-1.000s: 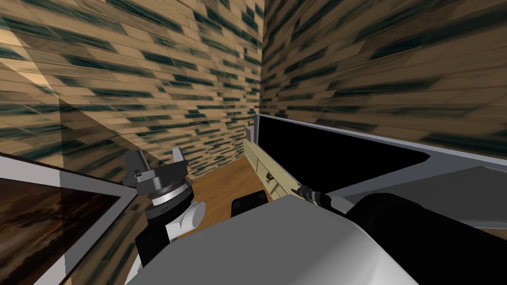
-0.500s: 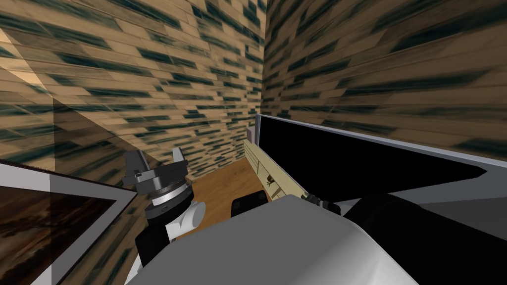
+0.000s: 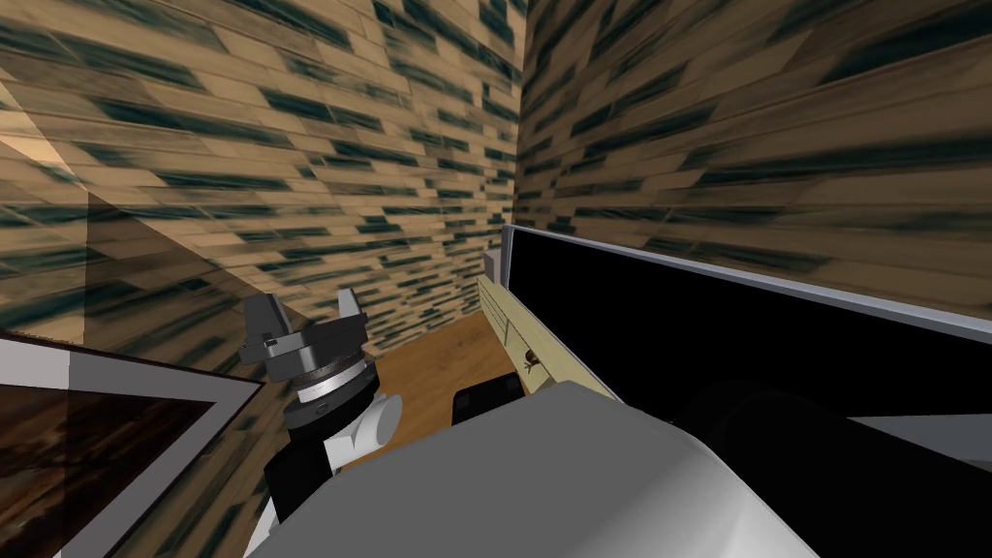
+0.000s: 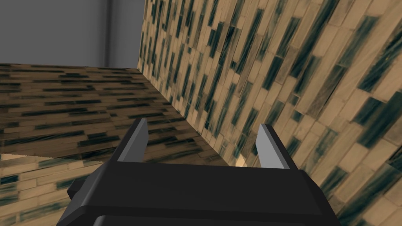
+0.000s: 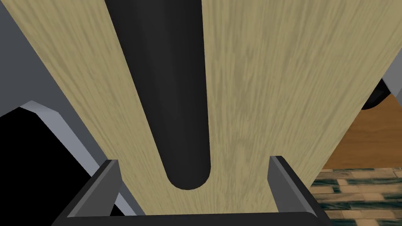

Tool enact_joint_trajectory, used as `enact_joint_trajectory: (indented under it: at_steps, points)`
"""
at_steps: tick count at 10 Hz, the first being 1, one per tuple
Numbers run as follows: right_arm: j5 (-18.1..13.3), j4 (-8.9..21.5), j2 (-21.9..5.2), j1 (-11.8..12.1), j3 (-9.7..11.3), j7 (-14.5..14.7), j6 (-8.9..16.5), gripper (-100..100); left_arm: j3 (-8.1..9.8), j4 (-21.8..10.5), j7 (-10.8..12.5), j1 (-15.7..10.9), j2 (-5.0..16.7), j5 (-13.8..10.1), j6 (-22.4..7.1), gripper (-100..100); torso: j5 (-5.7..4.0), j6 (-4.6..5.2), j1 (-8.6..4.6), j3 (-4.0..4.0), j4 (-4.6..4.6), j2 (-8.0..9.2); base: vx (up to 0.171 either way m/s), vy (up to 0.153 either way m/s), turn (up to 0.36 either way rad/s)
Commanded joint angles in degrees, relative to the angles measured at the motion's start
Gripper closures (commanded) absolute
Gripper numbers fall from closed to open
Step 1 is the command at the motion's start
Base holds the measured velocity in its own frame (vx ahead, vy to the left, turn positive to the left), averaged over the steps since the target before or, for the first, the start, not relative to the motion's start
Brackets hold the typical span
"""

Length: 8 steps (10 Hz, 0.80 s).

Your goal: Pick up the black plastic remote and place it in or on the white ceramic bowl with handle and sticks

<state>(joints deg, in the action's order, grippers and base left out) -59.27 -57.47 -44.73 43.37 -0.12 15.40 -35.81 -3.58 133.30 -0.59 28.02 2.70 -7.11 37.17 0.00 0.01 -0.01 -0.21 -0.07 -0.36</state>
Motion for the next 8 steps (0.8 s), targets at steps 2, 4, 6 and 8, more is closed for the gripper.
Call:
enact_joint_trajectory:
  at_steps: [2, 4, 6, 8]
  points:
    - [-1.8, 2.5, -0.7, 2.9, 1.3, 1.4, 1.0, -100, 0.00, 0.0, 0.0, 0.0, 0.0, 0.0, 0.0, 0, 0.01, 0.01, 0.03, -0.01, -0.01, 0.00, 0.116, -0.008, 0.026]
    - [-2.2, 3.1, -0.8, 3.4, 1.6, 1.7, 1.1, -100, 0.00, 0.0, 0.0, 0.0, 0.0, 0.0, 0.0, 0, 0.01, 0.00, 0.02, -0.01, -0.01, -0.01, 0.080, -0.019, 0.009]
    - [-2.1, 3.3, -0.8, 3.0, 1.5, 1.7, 1.0, 0, 0.00, 0.0, 0.0, 0.0, 0.0, 0.0, 0.0, 0, 0.01, 0.00, 0.03, 0.14, 0.05, 0.25, 0.010, -0.004, 0.001]
    - [-1.8, 5.4, 1.8, 0.6, 3.4, 2.5, 3.2, -100, 0.00, 0.0, 0.0, 0.0, 0.0, 0.0, 0.0, 0, -0.02, -0.04, -0.07, 0.23, 0.10, 0.39, -0.021, -0.045, 0.094]
